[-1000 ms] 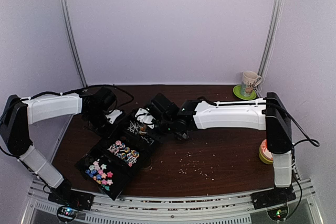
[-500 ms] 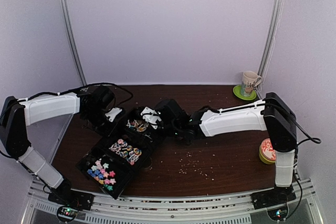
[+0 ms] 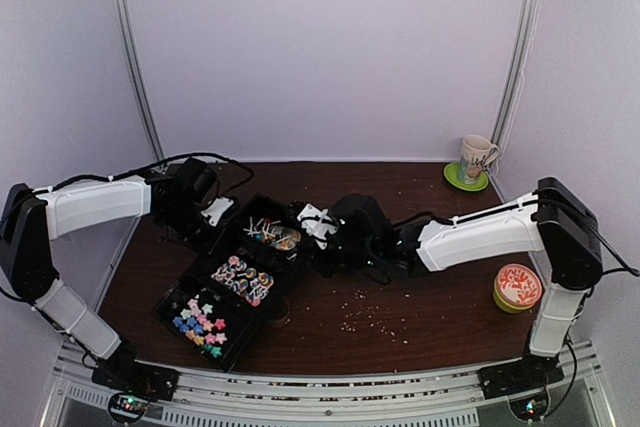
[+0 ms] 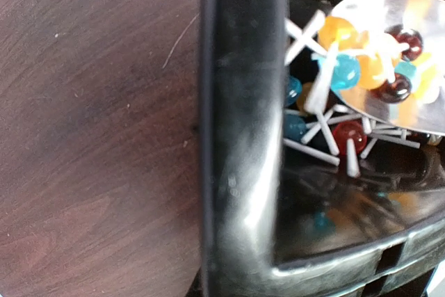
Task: Pack the candies
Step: Scoop the fake candies from the storage box.
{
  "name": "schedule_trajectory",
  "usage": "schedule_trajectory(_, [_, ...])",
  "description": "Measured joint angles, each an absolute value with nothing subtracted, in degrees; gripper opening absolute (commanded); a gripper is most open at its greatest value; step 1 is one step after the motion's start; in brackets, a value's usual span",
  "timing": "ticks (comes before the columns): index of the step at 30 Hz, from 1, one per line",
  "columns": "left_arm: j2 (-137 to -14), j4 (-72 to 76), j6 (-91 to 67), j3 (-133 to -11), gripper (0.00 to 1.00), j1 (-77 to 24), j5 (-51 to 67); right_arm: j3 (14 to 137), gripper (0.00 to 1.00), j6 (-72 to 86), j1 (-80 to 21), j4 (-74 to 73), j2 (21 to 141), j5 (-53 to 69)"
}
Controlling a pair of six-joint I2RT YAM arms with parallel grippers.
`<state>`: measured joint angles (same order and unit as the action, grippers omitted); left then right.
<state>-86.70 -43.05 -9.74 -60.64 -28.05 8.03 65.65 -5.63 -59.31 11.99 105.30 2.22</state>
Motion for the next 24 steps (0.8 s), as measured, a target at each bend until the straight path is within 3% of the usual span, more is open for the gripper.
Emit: schedule_trajectory(24, [-86.70, -42.83, -9.76, -60.66, 0.00, -28.01, 7.92, 49.28, 0.00, -4.75, -57.60, 32.08, 93.86, 1.06])
